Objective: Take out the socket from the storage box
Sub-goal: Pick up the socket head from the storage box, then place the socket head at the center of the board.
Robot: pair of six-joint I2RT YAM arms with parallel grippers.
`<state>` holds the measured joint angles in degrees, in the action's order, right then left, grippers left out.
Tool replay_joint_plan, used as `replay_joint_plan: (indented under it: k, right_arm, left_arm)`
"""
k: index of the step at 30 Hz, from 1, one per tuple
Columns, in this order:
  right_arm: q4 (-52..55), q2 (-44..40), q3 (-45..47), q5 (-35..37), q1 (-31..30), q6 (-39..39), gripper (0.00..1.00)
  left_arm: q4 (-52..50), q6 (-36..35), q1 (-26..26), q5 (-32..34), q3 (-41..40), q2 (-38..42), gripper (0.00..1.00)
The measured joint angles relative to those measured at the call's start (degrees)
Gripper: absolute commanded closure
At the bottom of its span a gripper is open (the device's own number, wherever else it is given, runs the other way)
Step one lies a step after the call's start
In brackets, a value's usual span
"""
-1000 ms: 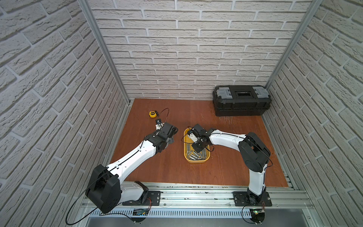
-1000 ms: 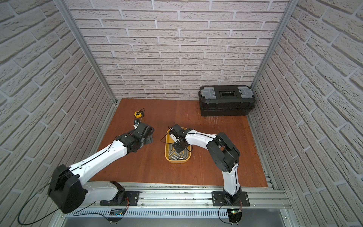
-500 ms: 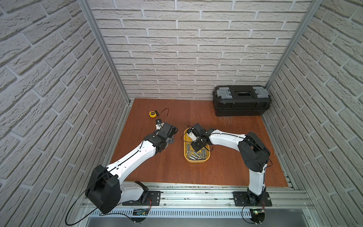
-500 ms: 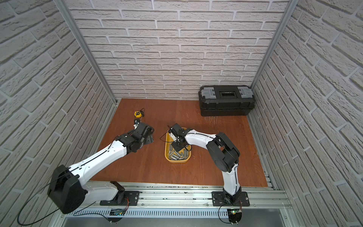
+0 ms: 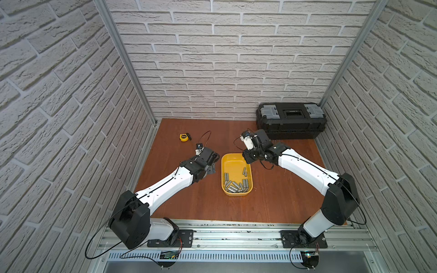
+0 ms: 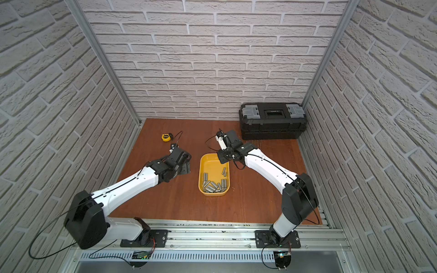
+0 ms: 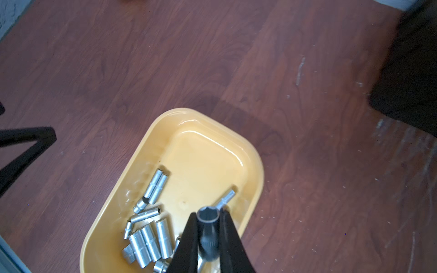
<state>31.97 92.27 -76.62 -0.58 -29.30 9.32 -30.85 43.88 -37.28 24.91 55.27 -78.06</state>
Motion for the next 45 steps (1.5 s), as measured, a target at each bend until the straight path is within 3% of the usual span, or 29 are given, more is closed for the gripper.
replay_joint_plan:
  k: [10,24,45]
  right_arm:
    - [0.8,1.7,11.4,2.3,8.8,3.6,0.89]
    - [-0.5,10.3,14.9,3.8,9.7,7.9,0.89]
    - [-1.5,10.9,14.3,3.0,9.9,7.8,0.62]
  left_arm:
    - [1.3,-0.6,-1.0,-1.5,1.9,-2.4,0.15]
    - [2.8,-1.1,-1.2,-3.8,3.2,-5.6,0.15]
    - [3.9,-1.9,-1.4,-5.9,3.9,-6.7,0.15]
